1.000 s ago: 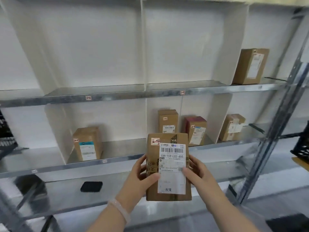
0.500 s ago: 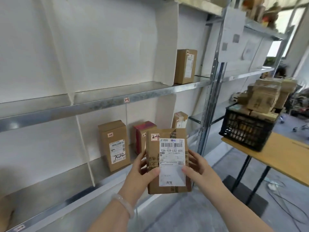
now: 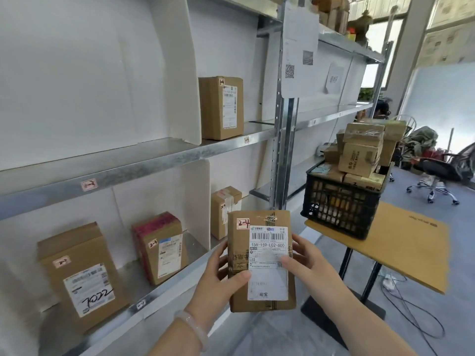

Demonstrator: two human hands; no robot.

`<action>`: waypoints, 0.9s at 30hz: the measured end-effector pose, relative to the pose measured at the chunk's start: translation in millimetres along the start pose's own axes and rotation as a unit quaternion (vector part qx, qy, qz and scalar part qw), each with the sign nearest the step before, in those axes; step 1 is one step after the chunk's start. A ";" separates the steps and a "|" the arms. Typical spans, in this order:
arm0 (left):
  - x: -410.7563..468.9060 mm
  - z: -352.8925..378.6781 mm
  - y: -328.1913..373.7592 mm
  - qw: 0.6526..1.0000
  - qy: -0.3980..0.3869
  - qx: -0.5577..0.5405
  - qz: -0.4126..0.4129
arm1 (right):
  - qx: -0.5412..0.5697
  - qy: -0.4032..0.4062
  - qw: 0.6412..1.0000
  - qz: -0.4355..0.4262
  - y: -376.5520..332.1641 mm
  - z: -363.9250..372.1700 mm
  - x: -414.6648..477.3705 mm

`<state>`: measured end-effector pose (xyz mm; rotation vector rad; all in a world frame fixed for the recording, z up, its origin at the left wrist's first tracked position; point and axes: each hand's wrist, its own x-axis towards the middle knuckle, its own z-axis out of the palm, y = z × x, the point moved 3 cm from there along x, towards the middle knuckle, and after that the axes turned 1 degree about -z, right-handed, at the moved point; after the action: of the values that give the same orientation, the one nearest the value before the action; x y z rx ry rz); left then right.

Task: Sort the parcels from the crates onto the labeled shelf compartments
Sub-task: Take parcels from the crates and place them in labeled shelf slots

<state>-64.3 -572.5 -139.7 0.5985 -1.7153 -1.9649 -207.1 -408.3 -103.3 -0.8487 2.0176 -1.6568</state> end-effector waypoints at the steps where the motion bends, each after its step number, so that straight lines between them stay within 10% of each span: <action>1: 13.3 12.1 -2.7 1.000 0.003 -0.004 -0.004 | -0.009 -0.006 1.000 -0.004 2.5 -12.2 13.5; 27: 319.1 90.4 -76.6 0.991 0.125 0.017 -0.053 | -0.112 -0.143 0.983 0.015 89.8 -101.2 331.9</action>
<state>-377.8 -684.0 -211.6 0.9237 -1.5916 -1.8428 -535.5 -546.0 -143.2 -1.0610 2.0225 -1.2256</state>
